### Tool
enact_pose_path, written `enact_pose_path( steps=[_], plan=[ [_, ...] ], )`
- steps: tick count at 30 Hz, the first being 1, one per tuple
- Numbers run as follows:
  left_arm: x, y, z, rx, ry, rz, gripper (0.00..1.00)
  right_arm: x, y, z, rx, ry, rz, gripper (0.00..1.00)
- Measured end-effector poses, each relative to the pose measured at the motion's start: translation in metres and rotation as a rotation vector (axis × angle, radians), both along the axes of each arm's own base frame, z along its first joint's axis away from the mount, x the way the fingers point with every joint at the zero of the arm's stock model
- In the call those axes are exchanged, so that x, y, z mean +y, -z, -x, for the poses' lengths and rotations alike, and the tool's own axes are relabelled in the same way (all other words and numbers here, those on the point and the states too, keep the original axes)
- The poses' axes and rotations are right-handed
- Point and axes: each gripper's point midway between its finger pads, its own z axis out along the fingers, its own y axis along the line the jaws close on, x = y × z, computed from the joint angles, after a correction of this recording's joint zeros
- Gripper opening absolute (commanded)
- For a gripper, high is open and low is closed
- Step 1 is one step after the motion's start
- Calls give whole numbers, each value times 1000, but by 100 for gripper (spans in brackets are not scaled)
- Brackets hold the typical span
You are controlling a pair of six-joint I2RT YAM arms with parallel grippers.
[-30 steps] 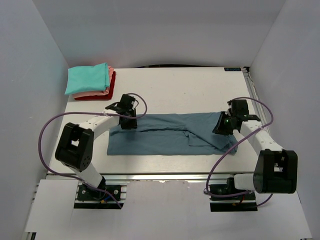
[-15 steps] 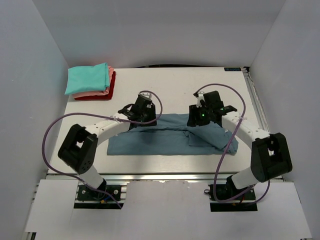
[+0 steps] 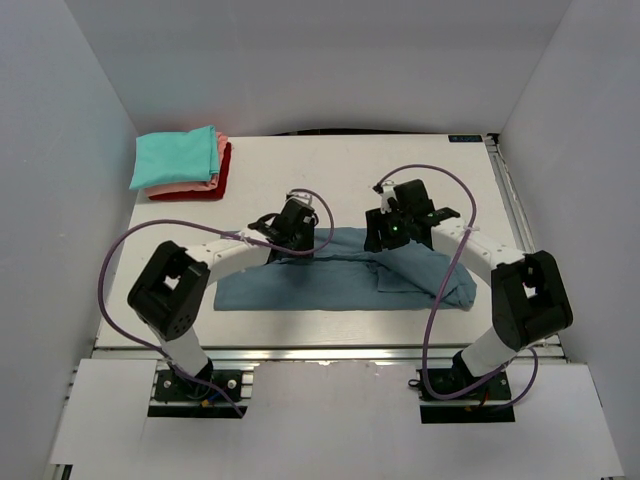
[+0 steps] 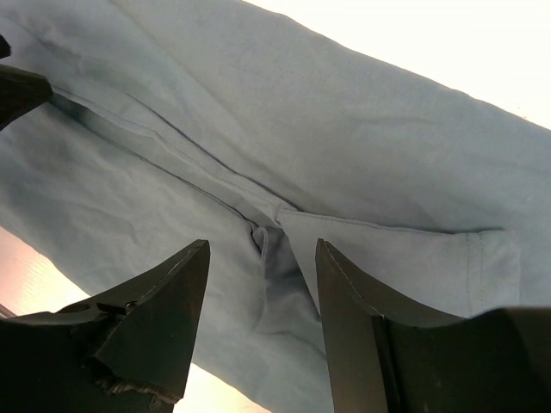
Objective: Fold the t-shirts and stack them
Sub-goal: Fold the other side of the tshirt into a rectangle
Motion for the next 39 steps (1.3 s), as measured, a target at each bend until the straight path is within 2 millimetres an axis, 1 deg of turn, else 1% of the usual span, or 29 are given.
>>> enact_pose_path(
  steps=[6,10,15,23,25,28,29,31,32,35,39],
  plan=[
    [20,8,6,2,61,-154,55,0,0,-1,-8,-9,5,59],
    [27,12,8,13,112,-216,56,0,0,-1,-14,-18,8,60],
    [29,21,7,30,176,-278,56,-1,3,-1,-19,-40,20,60],
    [24,30,6,50,260,-308,55,-1,17,0,1,-69,49,60],
    [23,33,5,54,274,-316,51,-1,18,0,-1,-75,52,60],
    [22,34,4,58,296,-324,32,-1,18,0,-8,-87,59,60],
    [21,34,4,58,303,-326,20,-1,18,-1,-11,-92,62,60],
    [20,35,3,62,310,-331,13,-1,19,-2,-11,-99,66,59],
    [20,36,3,64,316,-334,6,-1,19,-2,-11,-101,67,56],
    [19,37,2,70,326,-342,0,1,21,-4,-10,-110,69,55],
    [19,37,2,73,332,-348,0,4,25,-2,-8,-133,78,54]
  ],
)
